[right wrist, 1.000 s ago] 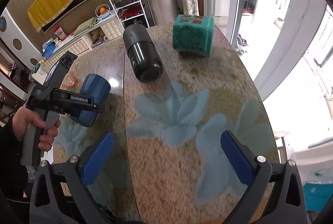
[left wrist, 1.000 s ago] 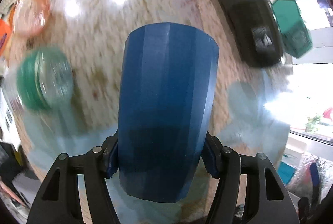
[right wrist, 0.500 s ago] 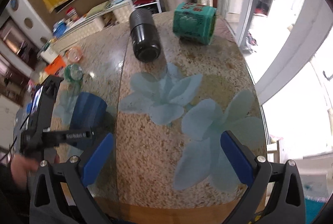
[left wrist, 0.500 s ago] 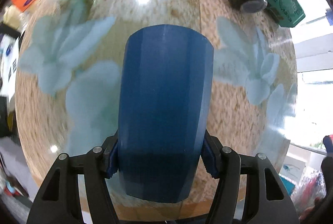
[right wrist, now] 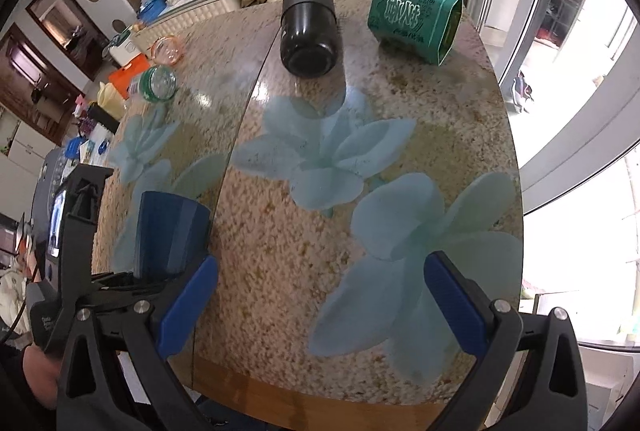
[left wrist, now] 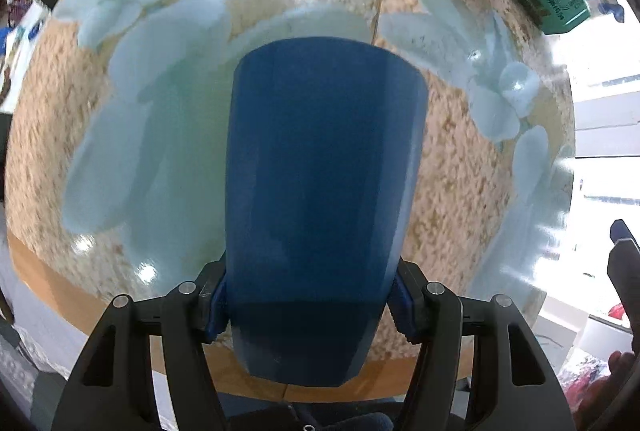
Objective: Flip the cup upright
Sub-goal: 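Lift the blue cup with the left gripper and rotate it base-down, then lower the blue cup onto the table and open the left gripper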
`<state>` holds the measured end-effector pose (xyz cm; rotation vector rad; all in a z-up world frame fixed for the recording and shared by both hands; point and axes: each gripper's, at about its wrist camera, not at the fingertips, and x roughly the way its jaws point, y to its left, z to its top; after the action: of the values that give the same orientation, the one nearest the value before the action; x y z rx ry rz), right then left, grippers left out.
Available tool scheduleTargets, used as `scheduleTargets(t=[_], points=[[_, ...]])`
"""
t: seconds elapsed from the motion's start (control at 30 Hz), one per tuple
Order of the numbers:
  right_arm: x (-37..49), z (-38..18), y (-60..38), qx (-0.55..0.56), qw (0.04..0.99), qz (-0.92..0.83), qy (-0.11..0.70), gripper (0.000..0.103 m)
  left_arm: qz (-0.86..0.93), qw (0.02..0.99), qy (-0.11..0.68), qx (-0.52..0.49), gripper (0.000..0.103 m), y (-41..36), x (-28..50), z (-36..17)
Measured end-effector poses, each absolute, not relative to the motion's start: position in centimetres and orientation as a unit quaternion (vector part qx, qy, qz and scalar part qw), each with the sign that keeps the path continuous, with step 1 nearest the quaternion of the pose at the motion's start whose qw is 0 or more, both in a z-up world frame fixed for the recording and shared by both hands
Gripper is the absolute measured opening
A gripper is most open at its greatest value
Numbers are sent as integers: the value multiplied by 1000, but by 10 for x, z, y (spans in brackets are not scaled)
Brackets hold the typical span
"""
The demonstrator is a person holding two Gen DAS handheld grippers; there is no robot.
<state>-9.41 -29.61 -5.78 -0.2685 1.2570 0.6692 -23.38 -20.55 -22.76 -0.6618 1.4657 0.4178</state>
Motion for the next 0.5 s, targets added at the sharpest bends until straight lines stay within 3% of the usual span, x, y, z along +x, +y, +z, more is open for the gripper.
scheduleTargets(t=[0.23, 0.47, 0.5], points=[[-96, -58, -307, -121, 747, 310, 576, 103, 190, 673, 654, -288, 67, -229, -228, -249], [-97, -57, -312, -112, 749, 310, 574, 103, 195, 675, 660, -267, 72, -221, -217, -244], [-97, -57, -312, -111, 749, 310, 574, 103, 195, 675, 661, -265, 76, -220, -212, -242]])
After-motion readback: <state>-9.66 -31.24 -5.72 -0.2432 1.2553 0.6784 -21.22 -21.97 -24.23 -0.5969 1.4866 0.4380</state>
